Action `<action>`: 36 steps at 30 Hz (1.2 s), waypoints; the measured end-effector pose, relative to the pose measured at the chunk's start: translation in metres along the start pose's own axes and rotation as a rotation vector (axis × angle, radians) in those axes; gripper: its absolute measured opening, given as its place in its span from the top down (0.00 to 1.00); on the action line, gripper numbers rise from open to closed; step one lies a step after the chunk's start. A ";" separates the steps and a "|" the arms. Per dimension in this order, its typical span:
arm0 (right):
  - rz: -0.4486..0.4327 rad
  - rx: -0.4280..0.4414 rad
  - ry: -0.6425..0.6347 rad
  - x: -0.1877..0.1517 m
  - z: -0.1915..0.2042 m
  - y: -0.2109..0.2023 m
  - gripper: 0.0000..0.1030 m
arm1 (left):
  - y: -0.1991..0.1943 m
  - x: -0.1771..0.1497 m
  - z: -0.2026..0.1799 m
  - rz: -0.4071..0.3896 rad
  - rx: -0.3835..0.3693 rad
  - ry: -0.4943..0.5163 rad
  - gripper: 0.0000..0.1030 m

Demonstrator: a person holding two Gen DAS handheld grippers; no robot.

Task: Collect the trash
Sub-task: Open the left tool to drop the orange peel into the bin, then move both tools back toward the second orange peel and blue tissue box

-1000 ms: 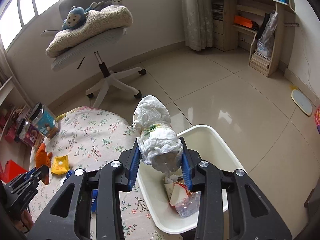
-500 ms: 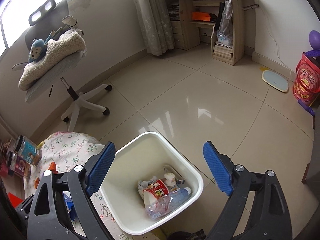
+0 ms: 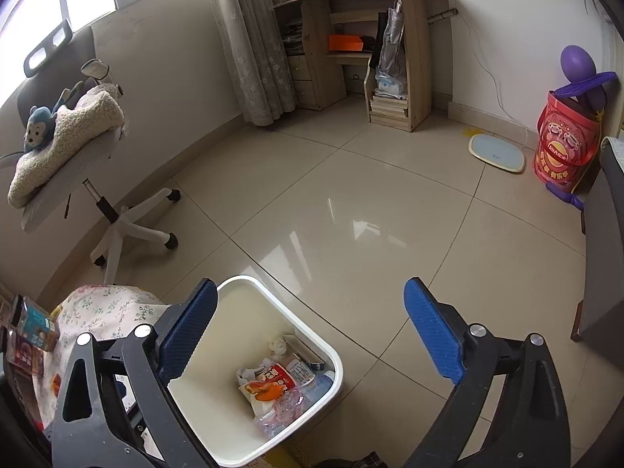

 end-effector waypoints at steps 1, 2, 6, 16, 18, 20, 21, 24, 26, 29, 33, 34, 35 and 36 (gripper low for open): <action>-0.006 -0.002 -0.016 -0.001 0.004 -0.001 0.08 | -0.002 0.000 0.005 -0.007 0.016 -0.001 0.47; -0.012 -0.004 -0.035 -0.002 0.009 -0.003 0.08 | -0.005 0.000 0.011 -0.012 0.031 -0.004 0.47; -0.043 -0.031 -0.128 -0.008 0.035 -0.008 0.07 | -0.014 -0.004 0.037 -0.029 0.089 -0.022 0.39; -0.082 -0.065 -0.327 -0.034 0.099 -0.013 0.07 | -0.047 -0.022 0.129 -0.092 0.323 -0.166 0.25; -0.076 -0.062 -0.361 -0.040 0.114 -0.012 0.07 | -0.054 -0.026 0.143 -0.100 0.347 -0.206 0.20; -0.066 -0.058 -0.393 -0.049 0.131 -0.009 0.07 | -0.063 -0.032 0.156 -0.112 0.380 -0.236 0.17; -0.059 -0.055 -0.410 -0.053 0.139 -0.007 0.07 | -0.065 -0.035 0.162 -0.113 0.390 -0.243 0.16; -0.024 -0.045 -0.464 -0.070 0.162 -0.001 0.07 | -0.073 -0.044 0.179 -0.111 0.413 -0.270 0.16; -0.002 -0.040 -0.494 -0.081 0.176 0.003 0.07 | -0.075 -0.051 0.191 -0.095 0.428 -0.288 0.16; 0.010 -0.031 -0.535 -0.093 0.198 0.004 0.07 | -0.076 -0.064 0.209 -0.073 0.428 -0.328 0.16; 0.024 -0.015 -0.573 -0.107 0.222 0.006 0.07 | -0.078 -0.082 0.237 -0.034 0.425 -0.402 0.16; 0.028 -0.011 -0.581 -0.110 0.227 0.006 0.07 | -0.078 -0.086 0.245 -0.024 0.425 -0.420 0.16; 0.031 -0.007 -0.590 -0.113 0.232 0.006 0.07 | -0.079 -0.090 0.253 -0.015 0.428 -0.439 0.16; 0.034 -0.003 -0.600 -0.116 0.238 0.007 0.07 | -0.081 -0.094 0.261 -0.008 0.428 -0.456 0.16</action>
Point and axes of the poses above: each gripper's, at about its wrist camera, not at the fingertips, and y roughly the way its jaws point, z to its left, x to its top, the point moved 10 cm from there along y, roughly the way its jaws point, and after that the axes turned 8 degrees about z, right-handed, at the moved point
